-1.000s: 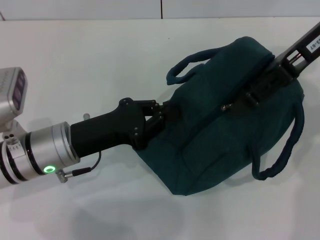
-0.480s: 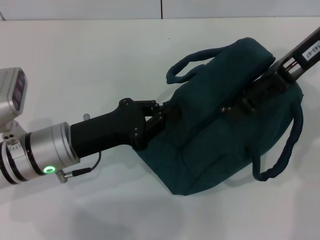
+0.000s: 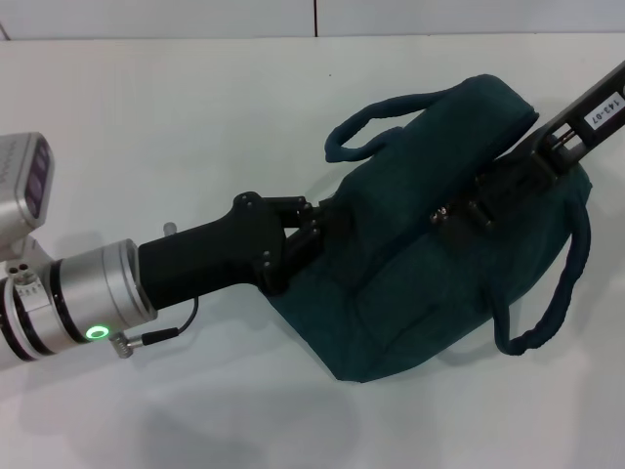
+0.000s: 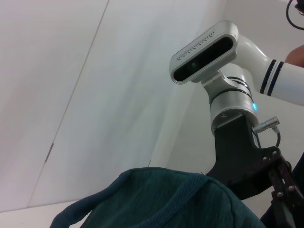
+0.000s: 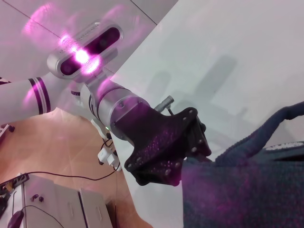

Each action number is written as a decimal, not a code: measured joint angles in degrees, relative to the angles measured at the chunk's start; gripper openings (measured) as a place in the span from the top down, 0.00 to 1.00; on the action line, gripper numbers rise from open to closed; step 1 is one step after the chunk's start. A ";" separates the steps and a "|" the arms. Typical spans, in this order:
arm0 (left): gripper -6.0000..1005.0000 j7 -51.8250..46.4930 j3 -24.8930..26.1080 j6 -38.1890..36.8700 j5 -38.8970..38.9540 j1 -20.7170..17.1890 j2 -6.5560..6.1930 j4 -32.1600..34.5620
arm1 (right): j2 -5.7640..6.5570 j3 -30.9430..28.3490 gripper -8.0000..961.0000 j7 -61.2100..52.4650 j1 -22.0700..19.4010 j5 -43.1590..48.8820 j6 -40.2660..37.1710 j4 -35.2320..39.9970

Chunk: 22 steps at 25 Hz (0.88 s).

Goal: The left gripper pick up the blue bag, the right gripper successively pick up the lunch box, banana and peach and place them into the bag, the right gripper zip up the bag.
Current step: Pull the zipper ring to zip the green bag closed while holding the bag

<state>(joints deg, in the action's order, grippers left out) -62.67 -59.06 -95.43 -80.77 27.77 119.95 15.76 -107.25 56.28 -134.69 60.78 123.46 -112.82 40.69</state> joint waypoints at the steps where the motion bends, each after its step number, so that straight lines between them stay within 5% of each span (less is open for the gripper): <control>1: 0.94 0.00 0.00 -0.01 0.00 0.00 0.00 -0.03 | 0.00 -0.06 0.28 0.02 -0.03 -0.02 0.00 0.00; 14: 0.94 0.18 0.00 -0.36 0.00 0.00 0.02 -0.12 | 0.30 -0.47 0.29 -0.32 -0.85 -0.46 0.30 0.00; 16: 0.94 0.39 0.00 -0.64 0.00 0.00 0.02 -0.12 | 0.30 -0.47 0.53 -0.39 -0.87 -0.49 0.46 0.00; 22: 0.94 0.74 0.00 -0.72 0.00 0.00 0.02 -0.21 | 0.29 -0.54 0.67 -0.44 -0.88 -0.62 0.70 0.00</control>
<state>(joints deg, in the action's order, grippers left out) -61.93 -59.06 -96.15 -80.77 27.77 119.97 15.54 -106.96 55.74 -135.13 59.91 122.85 -112.12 40.69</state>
